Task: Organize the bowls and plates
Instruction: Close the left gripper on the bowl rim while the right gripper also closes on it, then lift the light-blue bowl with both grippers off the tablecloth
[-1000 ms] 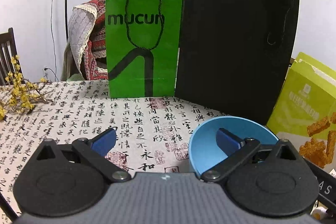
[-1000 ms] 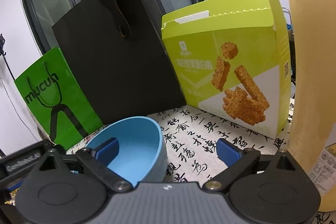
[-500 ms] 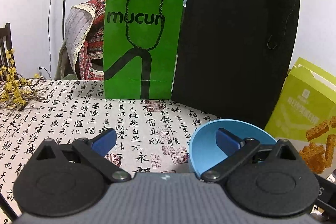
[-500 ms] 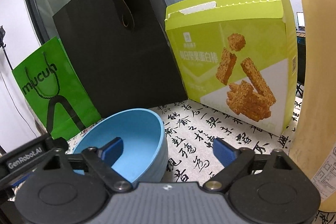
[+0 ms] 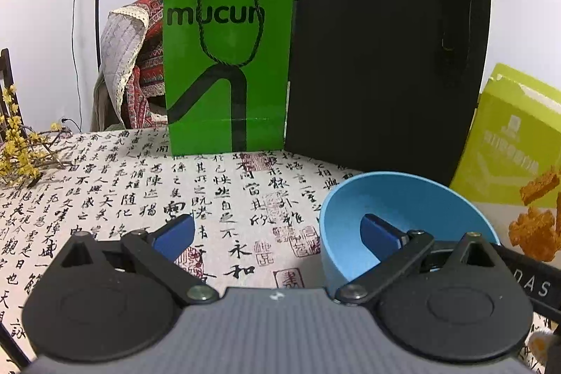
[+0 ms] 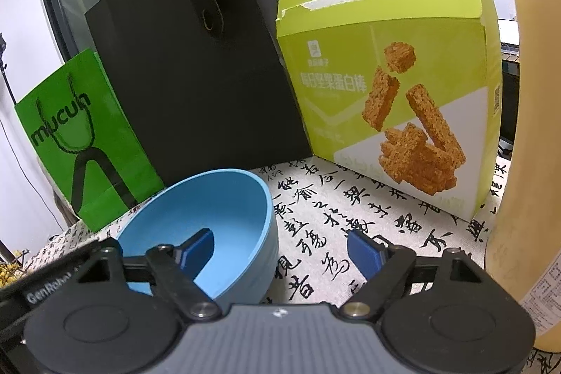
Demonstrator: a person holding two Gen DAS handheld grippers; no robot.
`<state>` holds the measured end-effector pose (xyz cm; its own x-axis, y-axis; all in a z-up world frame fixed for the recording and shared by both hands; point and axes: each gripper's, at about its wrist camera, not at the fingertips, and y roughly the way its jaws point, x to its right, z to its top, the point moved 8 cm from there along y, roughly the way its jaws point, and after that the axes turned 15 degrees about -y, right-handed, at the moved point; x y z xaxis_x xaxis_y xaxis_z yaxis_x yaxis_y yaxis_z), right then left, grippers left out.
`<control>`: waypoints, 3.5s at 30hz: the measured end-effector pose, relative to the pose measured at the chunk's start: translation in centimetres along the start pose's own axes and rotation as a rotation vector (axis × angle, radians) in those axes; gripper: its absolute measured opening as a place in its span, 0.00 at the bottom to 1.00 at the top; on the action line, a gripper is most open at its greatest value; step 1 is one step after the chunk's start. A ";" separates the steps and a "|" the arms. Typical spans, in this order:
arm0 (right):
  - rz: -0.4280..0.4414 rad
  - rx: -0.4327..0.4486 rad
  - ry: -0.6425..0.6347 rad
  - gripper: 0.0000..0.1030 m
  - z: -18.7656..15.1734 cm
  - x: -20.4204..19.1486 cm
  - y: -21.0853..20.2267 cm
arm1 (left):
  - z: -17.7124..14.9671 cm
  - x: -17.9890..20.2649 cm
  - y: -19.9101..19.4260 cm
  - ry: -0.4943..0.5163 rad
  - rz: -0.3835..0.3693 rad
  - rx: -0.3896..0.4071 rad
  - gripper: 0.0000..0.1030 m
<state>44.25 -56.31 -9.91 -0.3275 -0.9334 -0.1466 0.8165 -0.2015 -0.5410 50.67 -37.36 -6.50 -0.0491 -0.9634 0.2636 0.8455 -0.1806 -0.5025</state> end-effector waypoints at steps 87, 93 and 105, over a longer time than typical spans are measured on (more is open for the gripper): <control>-0.058 0.079 -0.068 0.09 0.2 -1.3 -1.6 | -1.6 2.8 -2.6 0.176 -0.123 0.110 0.16; -0.063 0.101 -0.060 0.09 0.5 -1.2 -2.5 | -1.3 3.0 -2.9 0.168 -0.142 0.116 0.16; -0.064 0.133 -0.059 0.10 1.0 -1.7 -3.6 | -0.3 2.8 -3.8 0.130 -0.157 0.134 0.16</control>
<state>42.30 -54.33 -6.86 -0.3560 -0.9323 -0.0645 0.8518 -0.2953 -0.4327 47.15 -39.43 -4.09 -0.2457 -0.9447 0.2174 0.8849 -0.3101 -0.3475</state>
